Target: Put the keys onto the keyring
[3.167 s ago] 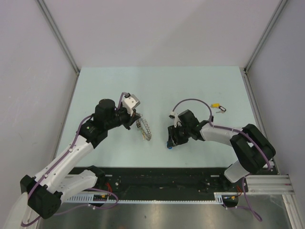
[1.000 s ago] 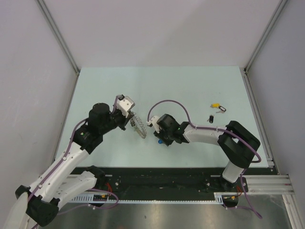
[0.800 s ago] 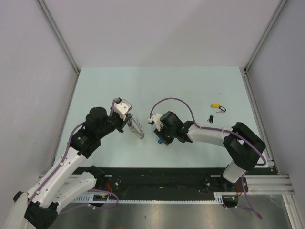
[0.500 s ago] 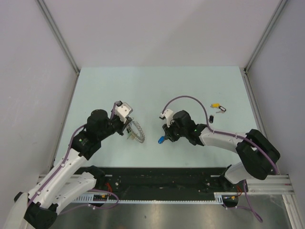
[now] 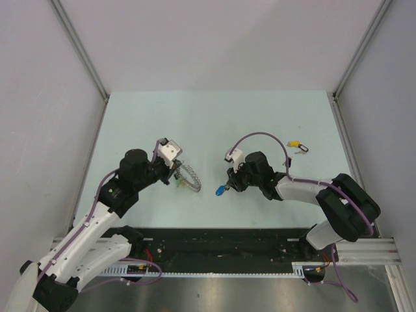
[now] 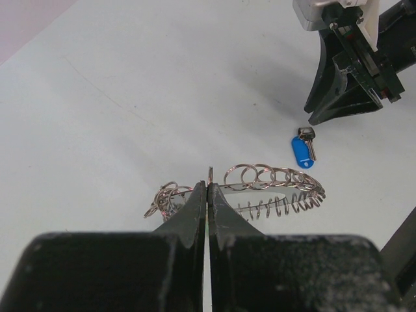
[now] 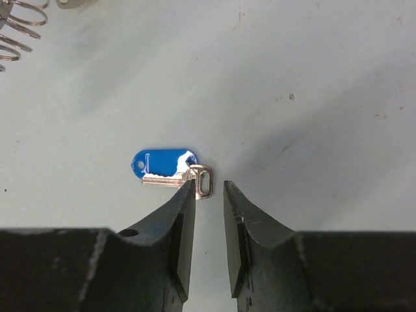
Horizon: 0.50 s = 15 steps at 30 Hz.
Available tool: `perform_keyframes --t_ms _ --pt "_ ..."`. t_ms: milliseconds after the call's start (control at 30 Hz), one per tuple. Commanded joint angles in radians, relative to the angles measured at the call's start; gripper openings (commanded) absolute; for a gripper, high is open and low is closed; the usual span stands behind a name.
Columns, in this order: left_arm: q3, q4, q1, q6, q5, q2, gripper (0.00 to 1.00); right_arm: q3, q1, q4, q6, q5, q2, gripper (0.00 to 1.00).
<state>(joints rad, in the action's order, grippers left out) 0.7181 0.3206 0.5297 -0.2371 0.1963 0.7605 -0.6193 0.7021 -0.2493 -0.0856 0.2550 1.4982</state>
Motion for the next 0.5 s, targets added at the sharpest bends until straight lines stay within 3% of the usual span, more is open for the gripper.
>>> perform_keyframes --t_ms 0,467 --pt "0.004 -0.069 -0.005 -0.025 0.029 0.000 0.00 0.001 -0.015 -0.085 -0.048 0.053 0.022 0.29" --pt "0.004 -0.066 -0.005 -0.028 0.035 0.026 0.00 -0.002 -0.018 -0.100 -0.091 0.119 0.066 0.27"
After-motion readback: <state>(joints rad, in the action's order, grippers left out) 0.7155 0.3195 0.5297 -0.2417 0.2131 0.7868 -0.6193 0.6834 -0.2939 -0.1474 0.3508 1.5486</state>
